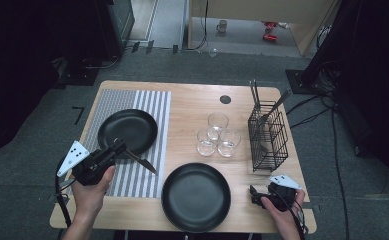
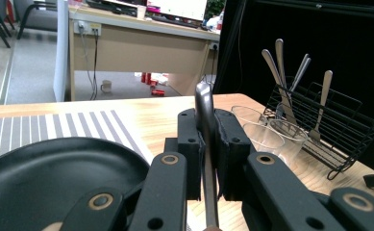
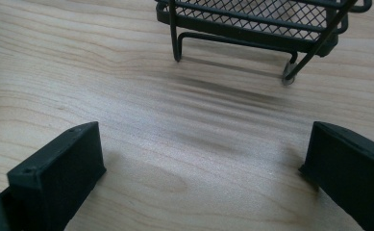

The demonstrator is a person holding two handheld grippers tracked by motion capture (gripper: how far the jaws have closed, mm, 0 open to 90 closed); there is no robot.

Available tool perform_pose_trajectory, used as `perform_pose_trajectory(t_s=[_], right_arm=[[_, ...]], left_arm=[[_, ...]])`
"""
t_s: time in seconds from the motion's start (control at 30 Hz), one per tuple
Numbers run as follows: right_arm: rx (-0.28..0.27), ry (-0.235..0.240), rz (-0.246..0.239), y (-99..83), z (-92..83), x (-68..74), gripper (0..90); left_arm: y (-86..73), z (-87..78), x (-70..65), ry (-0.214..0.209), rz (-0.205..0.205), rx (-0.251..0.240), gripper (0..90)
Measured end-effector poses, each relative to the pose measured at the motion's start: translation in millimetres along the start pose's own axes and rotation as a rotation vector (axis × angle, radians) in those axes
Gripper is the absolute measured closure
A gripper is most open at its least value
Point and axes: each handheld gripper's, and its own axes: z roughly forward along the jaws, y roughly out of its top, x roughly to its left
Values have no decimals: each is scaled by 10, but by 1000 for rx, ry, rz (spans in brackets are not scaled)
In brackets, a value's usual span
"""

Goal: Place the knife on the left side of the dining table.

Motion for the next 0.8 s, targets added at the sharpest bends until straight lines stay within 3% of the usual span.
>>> perform_pose_trajectory(t_s=[0.8], right_arm=[[0,-1,0,0,0,1,0]], left_arm=[[-182,-210,327,67,-94,10,797]])
